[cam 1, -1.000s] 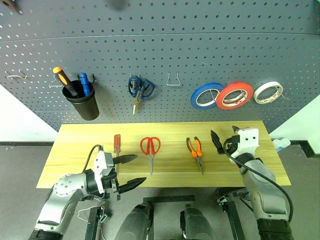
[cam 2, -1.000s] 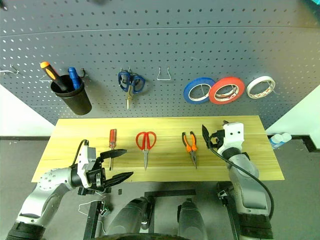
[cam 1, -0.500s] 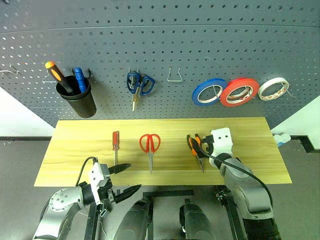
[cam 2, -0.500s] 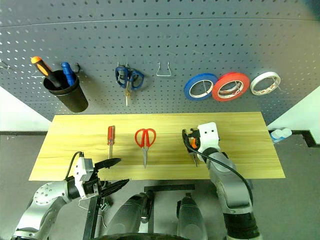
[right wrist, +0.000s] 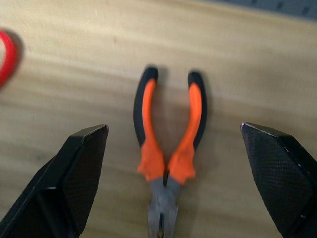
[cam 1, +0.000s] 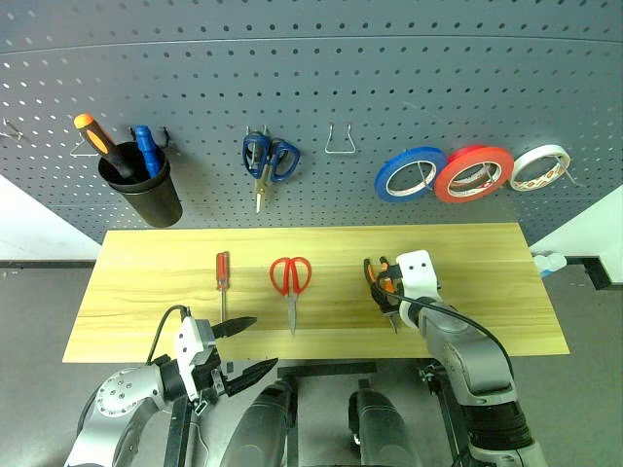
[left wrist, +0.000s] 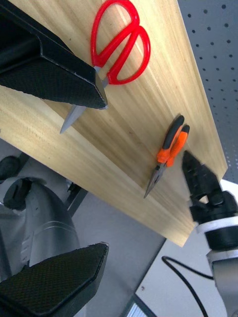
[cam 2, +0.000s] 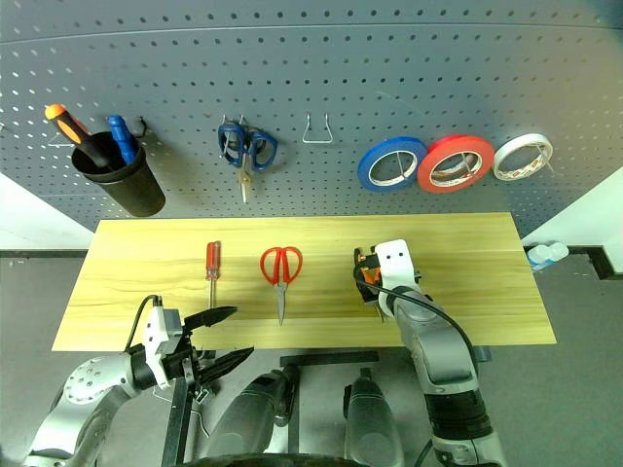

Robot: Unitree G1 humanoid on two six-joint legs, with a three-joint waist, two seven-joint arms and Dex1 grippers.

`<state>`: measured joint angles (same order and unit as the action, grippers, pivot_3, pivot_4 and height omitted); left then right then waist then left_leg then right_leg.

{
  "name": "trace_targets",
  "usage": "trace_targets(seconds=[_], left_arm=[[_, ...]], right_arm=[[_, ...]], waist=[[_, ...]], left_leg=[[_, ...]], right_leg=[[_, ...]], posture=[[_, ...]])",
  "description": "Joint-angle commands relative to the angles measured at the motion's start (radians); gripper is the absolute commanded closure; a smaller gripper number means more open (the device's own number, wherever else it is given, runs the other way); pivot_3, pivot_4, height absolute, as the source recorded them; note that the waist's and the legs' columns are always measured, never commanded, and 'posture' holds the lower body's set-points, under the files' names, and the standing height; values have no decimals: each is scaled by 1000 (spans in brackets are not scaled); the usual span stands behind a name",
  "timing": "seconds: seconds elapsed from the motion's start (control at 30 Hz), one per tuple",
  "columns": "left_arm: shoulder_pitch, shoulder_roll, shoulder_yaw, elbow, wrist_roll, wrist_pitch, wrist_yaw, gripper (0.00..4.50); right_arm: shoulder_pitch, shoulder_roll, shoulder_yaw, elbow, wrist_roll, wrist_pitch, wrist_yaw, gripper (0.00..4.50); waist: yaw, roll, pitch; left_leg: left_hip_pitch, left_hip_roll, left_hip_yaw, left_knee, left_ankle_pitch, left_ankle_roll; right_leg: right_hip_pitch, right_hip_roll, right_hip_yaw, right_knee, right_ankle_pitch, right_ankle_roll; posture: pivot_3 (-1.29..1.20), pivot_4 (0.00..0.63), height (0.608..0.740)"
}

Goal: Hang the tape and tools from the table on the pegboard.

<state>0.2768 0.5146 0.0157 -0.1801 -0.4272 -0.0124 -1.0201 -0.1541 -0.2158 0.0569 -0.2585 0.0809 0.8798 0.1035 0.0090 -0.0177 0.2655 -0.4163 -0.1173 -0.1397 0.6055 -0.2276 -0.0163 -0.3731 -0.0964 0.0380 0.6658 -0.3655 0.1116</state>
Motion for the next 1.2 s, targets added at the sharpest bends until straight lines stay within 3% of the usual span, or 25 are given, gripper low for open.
trace_targets(seconds=[0.03,0.43,1.2], left_arm=[[16,-3,3,-42,-18,-2,5,0],[38,-3,10,-88,-25,12,24,0],[158,4,12,-228,-44,36,72,0]], right_arm=[[-14,7,-5,-11,-2,37,-3,30],[-104,-6,1,133,-11,24,26,30],[-138,-12,36,230,-37,-1,66,30]], waist=[[0,0,3],[-6,0,10],[-5,-2,41]], left_leg=[[0,0,0,0,0,0],[-5,0,0,0,0,0],[-9,0,0,1,0,0]], right_leg=[[0,0,0,0,0,0],[-1,0,0,0,0,0],[-4,0,-1,0,0,0]], posture=[[81,312,740],[92,325,740],[106,366,740]])
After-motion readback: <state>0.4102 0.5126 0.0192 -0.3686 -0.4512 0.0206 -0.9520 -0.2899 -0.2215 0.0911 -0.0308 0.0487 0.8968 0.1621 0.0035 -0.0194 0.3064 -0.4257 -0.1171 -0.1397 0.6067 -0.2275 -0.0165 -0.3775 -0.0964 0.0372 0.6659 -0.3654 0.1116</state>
